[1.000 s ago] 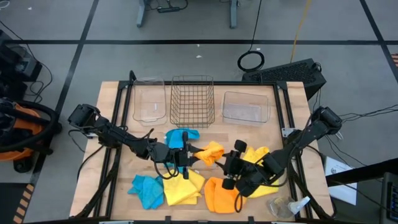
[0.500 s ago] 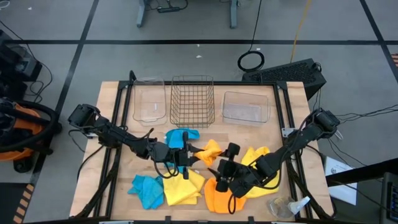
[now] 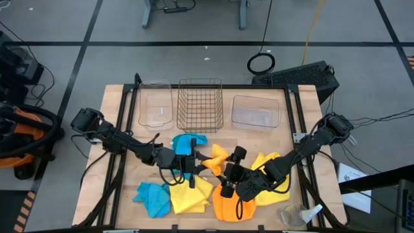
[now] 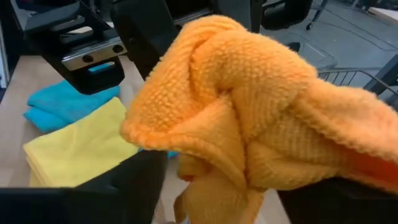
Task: Sort microfiber towel by color & place in baskets
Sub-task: Put the top orange microfiber cloth into the left transparent bin
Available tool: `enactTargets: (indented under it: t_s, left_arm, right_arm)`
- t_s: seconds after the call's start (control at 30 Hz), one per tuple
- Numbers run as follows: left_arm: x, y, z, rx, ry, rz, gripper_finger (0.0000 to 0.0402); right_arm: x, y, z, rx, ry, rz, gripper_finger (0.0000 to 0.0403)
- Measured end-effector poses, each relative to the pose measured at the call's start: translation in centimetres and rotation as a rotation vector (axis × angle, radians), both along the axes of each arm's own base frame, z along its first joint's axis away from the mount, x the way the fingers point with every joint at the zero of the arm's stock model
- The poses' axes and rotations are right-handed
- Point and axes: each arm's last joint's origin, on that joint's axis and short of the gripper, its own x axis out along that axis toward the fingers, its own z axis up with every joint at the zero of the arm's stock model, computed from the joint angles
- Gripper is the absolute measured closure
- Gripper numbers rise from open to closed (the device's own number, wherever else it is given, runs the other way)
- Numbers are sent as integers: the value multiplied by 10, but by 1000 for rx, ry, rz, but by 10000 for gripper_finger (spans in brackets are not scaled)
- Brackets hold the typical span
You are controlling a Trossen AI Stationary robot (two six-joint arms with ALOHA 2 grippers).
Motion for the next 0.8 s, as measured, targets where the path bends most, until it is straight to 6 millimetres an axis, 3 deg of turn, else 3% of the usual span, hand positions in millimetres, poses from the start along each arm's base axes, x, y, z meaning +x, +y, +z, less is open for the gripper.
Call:
enactTargets:
  t_s: [0.2,0.37,0.63,0.8]
  left_arm:
    - [0,0,1,-10,-5,-1,318]
    - [0,0,0,-58,-3,7,283]
    - [-15,-17,4,10,50,96,138]
    - [-29,-34,14,-36,29,4,70]
  right_arm:
    - [0,-2,-1,-24,21,1,274]
    - [0,-2,-1,-74,46,26,386]
    - [-8,-3,-10,-135,184,89,385]
    - [-14,2,-13,-181,247,153,396]
